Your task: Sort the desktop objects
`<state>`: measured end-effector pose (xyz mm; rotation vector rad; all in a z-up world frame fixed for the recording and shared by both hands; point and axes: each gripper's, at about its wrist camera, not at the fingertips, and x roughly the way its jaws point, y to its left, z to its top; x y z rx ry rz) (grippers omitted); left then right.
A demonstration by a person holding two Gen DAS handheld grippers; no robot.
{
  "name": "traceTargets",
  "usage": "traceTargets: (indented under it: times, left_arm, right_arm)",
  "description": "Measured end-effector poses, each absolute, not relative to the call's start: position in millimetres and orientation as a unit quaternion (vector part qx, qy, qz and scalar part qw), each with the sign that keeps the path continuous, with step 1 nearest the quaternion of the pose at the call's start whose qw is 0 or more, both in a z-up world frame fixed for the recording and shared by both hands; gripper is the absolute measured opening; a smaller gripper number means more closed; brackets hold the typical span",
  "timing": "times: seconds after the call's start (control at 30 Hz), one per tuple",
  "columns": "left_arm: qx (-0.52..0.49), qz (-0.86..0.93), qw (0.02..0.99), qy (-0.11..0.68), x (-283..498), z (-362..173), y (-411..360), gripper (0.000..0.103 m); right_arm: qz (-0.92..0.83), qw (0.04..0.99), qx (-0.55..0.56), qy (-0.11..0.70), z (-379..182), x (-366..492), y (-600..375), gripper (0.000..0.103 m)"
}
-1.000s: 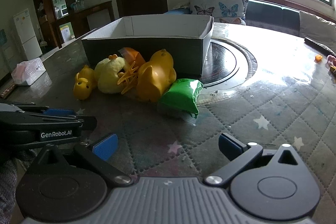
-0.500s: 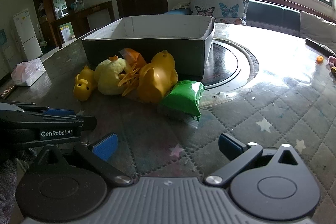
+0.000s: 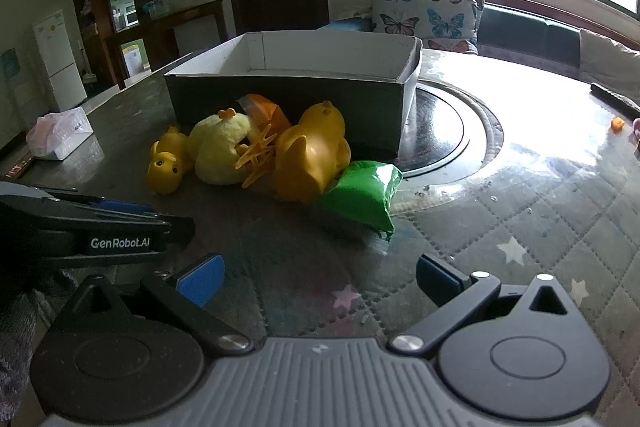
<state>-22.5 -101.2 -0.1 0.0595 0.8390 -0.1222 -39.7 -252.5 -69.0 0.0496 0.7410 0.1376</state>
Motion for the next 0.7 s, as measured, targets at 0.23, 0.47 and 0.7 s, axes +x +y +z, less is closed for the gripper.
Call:
traceTargets:
  times: [0.23, 0.47, 0.7]
  left_arm:
    - [0.026, -0.063, 0.910, 0.409, -17, 2, -101, 0.041]
    - [0.024, -0.061, 0.910, 0.410, -11, 5, -100, 0.041]
    - [0.025, -0.059, 0.909, 0.411, -8, 8, -99, 0.041]
  right_arm:
    - [0.073, 0.929, 0.022, 0.362, -70, -35, -252, 0.103]
    - [0.076, 0.931, 0.015, 0.357, -66, -31, -249, 0.103]
    - [0.083, 0.930, 0.013, 0.358, -66, -25, -246, 0.102]
